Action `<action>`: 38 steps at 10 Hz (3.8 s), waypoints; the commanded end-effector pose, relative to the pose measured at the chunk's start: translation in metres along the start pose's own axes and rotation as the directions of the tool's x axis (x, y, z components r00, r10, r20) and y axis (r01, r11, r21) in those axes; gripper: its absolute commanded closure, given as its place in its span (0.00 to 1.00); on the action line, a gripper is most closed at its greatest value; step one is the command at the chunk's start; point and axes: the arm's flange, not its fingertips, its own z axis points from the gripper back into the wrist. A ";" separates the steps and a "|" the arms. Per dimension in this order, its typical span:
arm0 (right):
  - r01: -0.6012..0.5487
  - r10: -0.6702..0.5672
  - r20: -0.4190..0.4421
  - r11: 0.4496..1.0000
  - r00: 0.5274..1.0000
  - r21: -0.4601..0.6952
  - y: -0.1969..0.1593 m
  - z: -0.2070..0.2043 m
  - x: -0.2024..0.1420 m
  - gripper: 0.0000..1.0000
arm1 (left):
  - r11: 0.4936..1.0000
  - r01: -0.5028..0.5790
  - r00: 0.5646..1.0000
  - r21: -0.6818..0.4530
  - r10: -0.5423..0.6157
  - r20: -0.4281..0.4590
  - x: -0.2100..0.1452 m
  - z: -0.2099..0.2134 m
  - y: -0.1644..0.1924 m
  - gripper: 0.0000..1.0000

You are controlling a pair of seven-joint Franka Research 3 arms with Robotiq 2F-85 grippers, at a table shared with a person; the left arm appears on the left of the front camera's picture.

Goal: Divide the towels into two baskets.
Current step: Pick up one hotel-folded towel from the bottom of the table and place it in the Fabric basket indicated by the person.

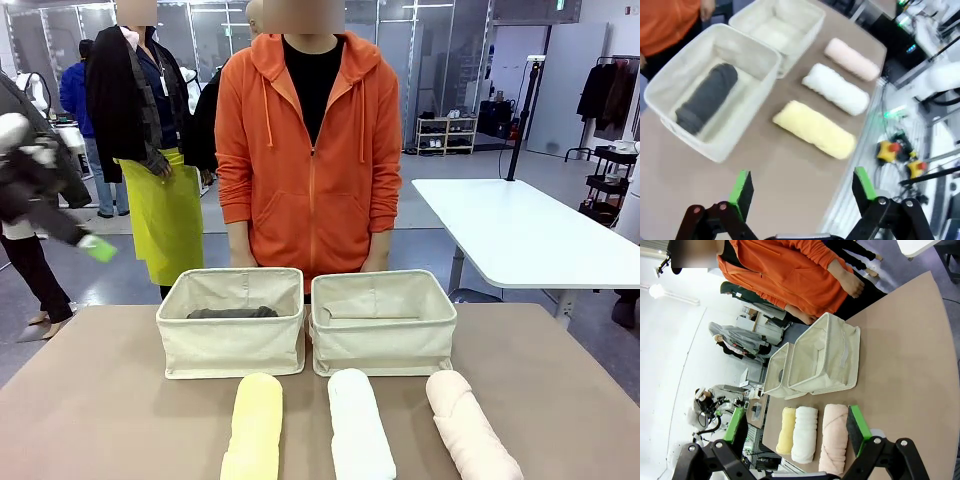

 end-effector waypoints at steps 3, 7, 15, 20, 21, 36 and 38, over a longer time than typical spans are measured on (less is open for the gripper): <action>-0.018 0.018 0.012 1.000 1.000 0.018 0.002 0.000 0.000 0.00 | 0.959 -0.231 0.907 -0.162 0.273 0.320 -0.137 0.050 0.020 0.00; -0.018 0.018 0.012 1.000 1.000 0.018 0.002 0.000 0.000 0.00 | 0.915 -0.292 0.774 -0.278 0.397 0.493 -0.230 0.044 0.018 0.00; -0.018 0.018 0.012 1.000 1.000 0.018 0.002 0.000 0.000 0.00 | 0.913 -0.313 0.788 -0.261 0.403 0.465 -0.228 0.051 0.021 0.00; -0.018 0.018 0.012 1.000 1.000 0.018 0.002 0.000 0.000 0.00 | 0.913 -0.313 0.788 -0.261 0.403 0.465 -0.228 0.051 0.021 0.00; -0.018 0.018 0.012 1.000 1.000 0.018 0.002 0.000 0.000 0.00 | 0.913 -0.313 0.788 -0.261 0.403 0.465 -0.228 0.051 0.021 0.00; -0.379 0.021 -0.677 0.841 0.736 -0.387 0.029 -0.253 -0.139 0.00 | 0.913 -0.313 0.788 -0.261 0.403 0.465 -0.228 0.051 0.021 0.00; -0.422 0.021 -0.676 0.795 0.737 -0.436 0.018 -0.269 -0.159 0.00 | 0.913 -0.313 0.788 -0.261 0.403 0.465 -0.228 0.051 0.021 0.00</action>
